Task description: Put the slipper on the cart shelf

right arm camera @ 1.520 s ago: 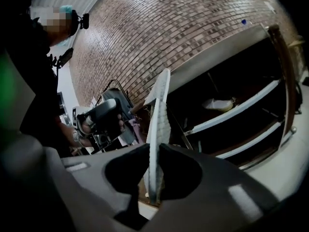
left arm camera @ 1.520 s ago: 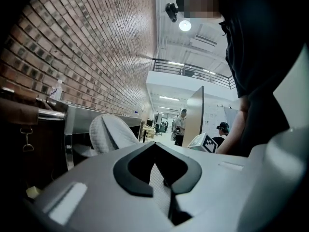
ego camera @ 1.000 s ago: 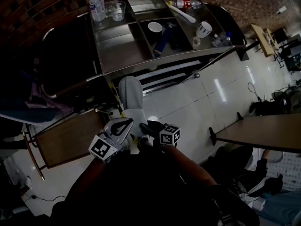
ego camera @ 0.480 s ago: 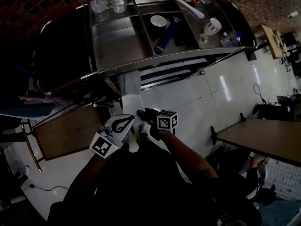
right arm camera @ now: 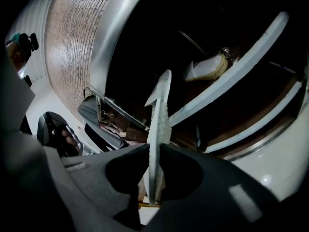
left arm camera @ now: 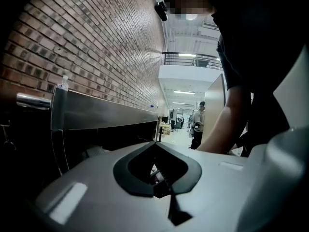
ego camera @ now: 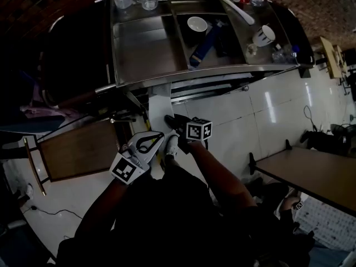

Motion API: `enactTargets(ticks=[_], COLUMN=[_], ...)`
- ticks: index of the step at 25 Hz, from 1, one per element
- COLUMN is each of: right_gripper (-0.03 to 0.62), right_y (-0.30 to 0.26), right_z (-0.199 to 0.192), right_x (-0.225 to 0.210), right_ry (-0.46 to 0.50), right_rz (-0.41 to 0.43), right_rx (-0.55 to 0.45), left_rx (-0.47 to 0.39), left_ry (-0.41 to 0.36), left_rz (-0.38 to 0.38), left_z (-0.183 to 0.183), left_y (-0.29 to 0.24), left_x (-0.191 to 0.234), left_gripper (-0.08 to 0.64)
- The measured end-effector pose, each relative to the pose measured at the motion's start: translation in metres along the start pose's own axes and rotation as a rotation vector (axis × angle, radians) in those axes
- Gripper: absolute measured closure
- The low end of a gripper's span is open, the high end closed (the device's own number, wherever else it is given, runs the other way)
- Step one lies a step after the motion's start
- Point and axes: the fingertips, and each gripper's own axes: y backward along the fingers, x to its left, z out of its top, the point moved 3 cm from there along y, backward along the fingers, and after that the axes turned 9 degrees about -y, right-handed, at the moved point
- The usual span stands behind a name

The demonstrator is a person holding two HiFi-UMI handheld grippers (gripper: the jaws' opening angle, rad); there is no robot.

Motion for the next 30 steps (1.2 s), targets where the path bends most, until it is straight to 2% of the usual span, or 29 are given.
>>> enactTargets(ticks=[12, 18, 30], right_gripper=[0.529, 0.529, 0.528], right_y=[-0.033, -0.043, -0.067], right_z=[0.065, 0.089, 0.131], right_x=[-0.012, -0.013, -0.019], right_ry=[0.043, 0.141, 0.247], right_rz=[0.018, 0.001, -0.017], right_rx=[-0.045, -0.082, -0.093], left_rx=[0.008, 0.019, 0.036], left_ry=[0.014, 0.006, 0.015], left_rz=[0.073, 0.111, 0.179], left_z=[-0.004, -0.009, -0.025], left_y=[-0.026, -0.042, -0.071], left_x=[0.031, 0.052, 0.081], left_gripper=[0.558, 0.558, 0.558])
